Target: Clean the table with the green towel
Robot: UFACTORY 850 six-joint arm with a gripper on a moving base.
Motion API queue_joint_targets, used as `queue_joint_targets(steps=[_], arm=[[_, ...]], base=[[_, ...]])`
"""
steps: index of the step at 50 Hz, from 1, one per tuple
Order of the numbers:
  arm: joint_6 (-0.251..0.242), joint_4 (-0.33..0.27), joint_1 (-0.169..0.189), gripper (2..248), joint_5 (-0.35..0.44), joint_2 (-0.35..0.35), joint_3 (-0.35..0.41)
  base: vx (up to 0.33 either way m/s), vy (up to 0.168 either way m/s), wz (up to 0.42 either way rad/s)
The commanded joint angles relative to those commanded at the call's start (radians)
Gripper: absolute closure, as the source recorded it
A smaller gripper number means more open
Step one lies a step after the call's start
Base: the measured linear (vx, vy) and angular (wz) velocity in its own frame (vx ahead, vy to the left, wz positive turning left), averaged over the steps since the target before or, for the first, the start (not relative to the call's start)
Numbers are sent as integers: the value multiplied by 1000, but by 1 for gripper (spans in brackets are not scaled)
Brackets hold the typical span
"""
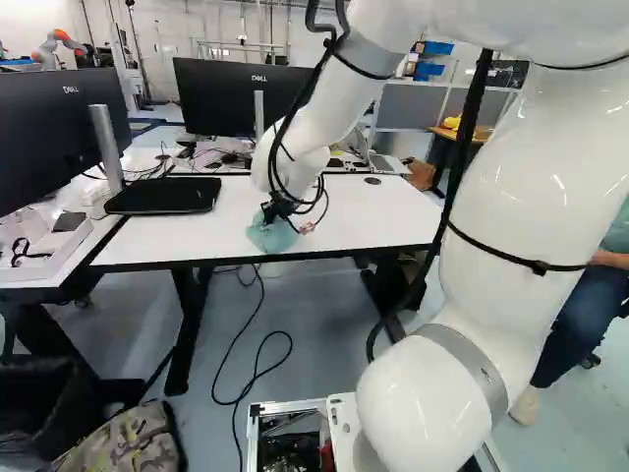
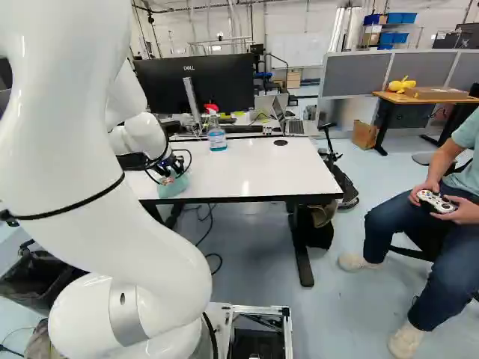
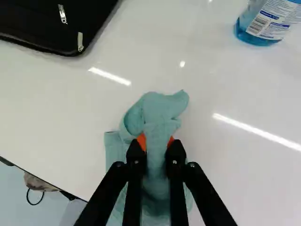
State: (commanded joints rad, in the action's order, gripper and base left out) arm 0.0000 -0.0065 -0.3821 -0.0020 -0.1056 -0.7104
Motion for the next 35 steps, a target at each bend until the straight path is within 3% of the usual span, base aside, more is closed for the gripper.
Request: queue_joint_targets(steps=[35], arm=[[0, 0, 2, 193, -26, 81, 13]], base=[[0, 0, 0]])
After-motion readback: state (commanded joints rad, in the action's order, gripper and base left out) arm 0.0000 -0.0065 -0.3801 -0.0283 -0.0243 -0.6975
